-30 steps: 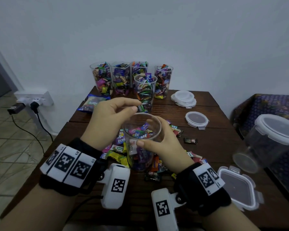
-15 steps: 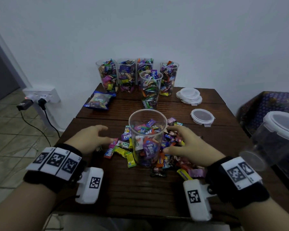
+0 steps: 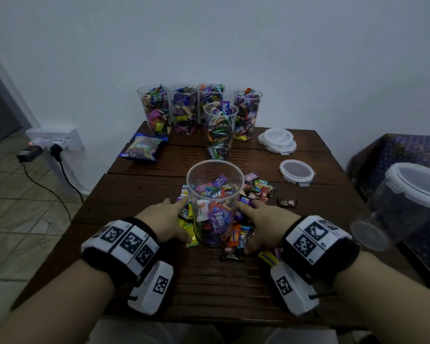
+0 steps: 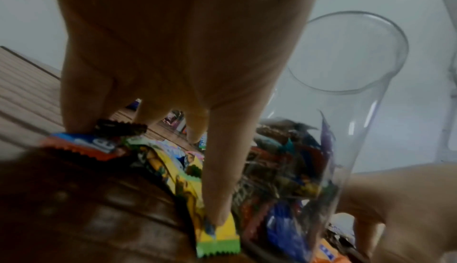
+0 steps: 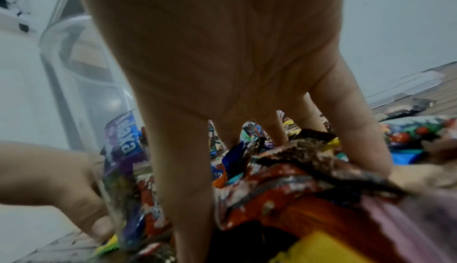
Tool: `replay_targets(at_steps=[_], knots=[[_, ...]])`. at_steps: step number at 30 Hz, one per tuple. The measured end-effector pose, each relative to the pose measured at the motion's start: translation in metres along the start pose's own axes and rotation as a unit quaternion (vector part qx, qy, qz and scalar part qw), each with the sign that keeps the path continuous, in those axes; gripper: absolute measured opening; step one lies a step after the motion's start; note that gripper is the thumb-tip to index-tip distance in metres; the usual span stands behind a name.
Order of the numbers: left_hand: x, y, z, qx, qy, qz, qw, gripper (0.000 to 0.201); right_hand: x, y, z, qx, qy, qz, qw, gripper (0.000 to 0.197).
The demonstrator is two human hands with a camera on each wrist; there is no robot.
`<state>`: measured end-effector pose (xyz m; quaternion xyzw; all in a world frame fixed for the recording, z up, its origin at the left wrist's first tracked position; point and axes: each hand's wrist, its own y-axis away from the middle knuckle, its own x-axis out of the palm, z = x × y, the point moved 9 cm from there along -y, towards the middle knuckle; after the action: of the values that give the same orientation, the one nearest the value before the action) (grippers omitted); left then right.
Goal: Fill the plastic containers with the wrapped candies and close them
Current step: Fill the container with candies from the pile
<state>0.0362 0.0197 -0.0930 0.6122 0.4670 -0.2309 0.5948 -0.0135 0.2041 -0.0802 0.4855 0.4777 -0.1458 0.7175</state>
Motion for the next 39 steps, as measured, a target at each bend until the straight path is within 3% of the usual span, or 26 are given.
replay_targets(at_steps=[6, 12, 17, 29, 39], knots=[[-0.010, 0.001, -0.013, 0.038, -0.056, -0.030, 0.997, 0.069, -0.004, -0.003, 0.003, 0.006, 0.072, -0.012, 0.997, 0.092], [-0.021, 0.003, -0.013, 0.024, -0.049, -0.070, 0.996, 0.038, -0.013, -0.005, 0.003, 0.002, 0.079, -0.065, 0.995, 0.053], [-0.029, 0.005, -0.010, 0.018, -0.038, -0.107, 0.993, 0.024, -0.020, -0.004, 0.005, -0.007, 0.073, -0.101, 0.992, 0.038], [-0.051, 0.013, 0.007, 0.006, 0.092, -0.207, 0.974, 0.016, -0.035, 0.009, -0.012, 0.007, -0.004, -0.155, 0.988, 0.046], [-0.080, 0.040, 0.018, 0.030, 0.216, -0.330, 0.918, 0.009, -0.057, 0.026, -0.028, 0.007, -0.160, -0.248, 0.955, 0.043]])
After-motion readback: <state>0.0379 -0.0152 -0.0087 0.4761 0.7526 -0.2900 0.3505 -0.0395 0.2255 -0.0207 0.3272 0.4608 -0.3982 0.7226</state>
